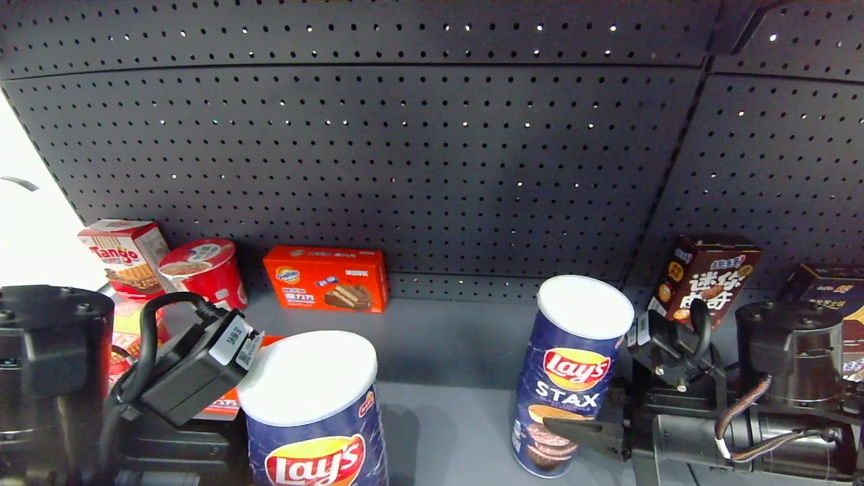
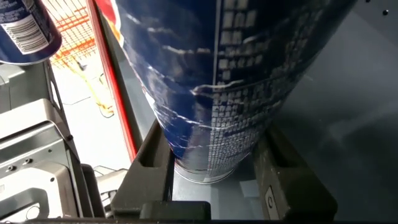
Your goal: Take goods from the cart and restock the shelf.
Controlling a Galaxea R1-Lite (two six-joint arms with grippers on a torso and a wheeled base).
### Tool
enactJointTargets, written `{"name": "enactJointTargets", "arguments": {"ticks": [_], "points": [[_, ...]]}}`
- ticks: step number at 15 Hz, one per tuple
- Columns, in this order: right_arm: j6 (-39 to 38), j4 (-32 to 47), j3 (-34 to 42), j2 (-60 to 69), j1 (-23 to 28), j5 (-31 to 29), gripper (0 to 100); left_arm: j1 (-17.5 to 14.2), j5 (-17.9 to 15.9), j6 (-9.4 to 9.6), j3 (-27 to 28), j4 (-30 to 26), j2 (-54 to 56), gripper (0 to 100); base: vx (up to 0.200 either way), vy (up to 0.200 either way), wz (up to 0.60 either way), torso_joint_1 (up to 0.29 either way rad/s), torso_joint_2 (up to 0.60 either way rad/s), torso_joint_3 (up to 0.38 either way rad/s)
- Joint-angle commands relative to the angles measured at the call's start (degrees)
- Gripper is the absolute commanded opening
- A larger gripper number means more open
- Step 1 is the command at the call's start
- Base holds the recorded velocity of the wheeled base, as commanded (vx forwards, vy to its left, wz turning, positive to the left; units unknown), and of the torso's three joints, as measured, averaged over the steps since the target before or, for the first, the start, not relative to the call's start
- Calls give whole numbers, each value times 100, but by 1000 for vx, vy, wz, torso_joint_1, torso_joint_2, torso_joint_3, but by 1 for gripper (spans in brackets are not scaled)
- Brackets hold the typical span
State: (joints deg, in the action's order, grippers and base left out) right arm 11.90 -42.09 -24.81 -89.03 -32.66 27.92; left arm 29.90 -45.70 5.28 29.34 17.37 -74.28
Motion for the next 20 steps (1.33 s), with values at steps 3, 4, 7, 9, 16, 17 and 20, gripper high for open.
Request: {"name": "enactJointTargets", "arguments": {"ticks": [3, 4, 7, 9, 16, 17, 20], "points": [[6, -9, -77, -106, -30, -6, 0, -11, 0, -1, -25, 3, -8, 0, 0, 0, 0, 0, 0, 0], [6, -9, -130, -115, -39, -6, 0, -2, 0, -1, -16, 3, -8, 0, 0, 0, 0, 0, 0, 0], [93, -9, -68, -159, -48, 3, 0, -2, 0, -1, -16, 3, -8, 0, 0, 0, 0, 0, 0, 0], [199, -1, -24, -159, -48, -6, 100, -2, 0, -1, -34, 3, -8, 0, 0, 0, 0, 0, 0, 0], [208, -1, 275, 193, -48, -14, 100, -2, 0, -1, -43, 3, -8, 0, 0, 0, 0, 0, 0, 0], [199, -1, 380, 360, -30, -14, 100, -2, 0, -1, -43, 3, -8, 0, 0, 0, 0, 0, 0, 0], [190, 35, 679, 922, 5, -6, 100, -2, 0, -1, -34, 3, -25, 0, 0, 0, 0, 0, 0, 0]]}}
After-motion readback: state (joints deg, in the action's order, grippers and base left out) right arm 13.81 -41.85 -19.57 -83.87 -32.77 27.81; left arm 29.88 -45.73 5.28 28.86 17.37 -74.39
